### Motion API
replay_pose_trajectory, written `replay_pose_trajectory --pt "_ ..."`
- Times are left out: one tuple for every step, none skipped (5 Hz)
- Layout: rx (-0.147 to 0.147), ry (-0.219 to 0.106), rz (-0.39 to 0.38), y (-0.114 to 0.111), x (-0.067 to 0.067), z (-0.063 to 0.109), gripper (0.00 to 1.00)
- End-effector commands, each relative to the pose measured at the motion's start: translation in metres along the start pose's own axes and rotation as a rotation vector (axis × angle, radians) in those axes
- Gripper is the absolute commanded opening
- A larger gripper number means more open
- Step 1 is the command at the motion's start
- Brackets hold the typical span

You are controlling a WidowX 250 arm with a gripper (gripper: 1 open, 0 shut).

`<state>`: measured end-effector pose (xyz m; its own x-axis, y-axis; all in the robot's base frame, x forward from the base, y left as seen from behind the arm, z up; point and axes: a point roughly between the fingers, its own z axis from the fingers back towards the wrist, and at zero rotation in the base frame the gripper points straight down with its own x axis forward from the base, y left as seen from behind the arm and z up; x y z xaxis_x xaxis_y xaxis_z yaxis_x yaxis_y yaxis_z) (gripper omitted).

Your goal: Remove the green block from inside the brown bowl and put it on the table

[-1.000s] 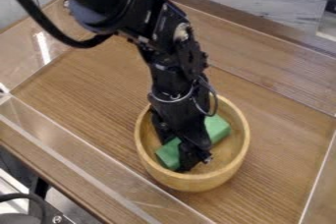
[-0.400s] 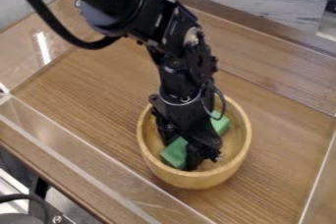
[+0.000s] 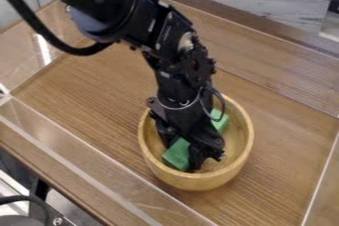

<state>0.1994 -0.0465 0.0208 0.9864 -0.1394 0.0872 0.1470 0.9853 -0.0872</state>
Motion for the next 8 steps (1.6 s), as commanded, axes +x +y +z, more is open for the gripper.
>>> replay_pose_trajectory --pt "-0.013 0.018 0.007 -0.008 -0.009 0.003 0.0" --pt "-0.024 0.024 0.003 -0.015 -0.015 0.009 0.0" --pt "-0.037 0.031 -0.03 -0.009 -0.012 0.02 0.0" --pt "-0.049 0.037 -0.067 -0.004 -0.01 0.03 0.0" --pt "-0.055 0.033 -0.017 0.0 -0.015 0.031 0.0" --pt "-0.061 0.032 0.03 0.003 -0.021 0.032 0.0" --pt "-0.07 0.03 0.055 0.0 -0.015 0.047 0.0" --pt "-0.084 0.027 0.086 -0.001 -0.007 0.066 0.0"
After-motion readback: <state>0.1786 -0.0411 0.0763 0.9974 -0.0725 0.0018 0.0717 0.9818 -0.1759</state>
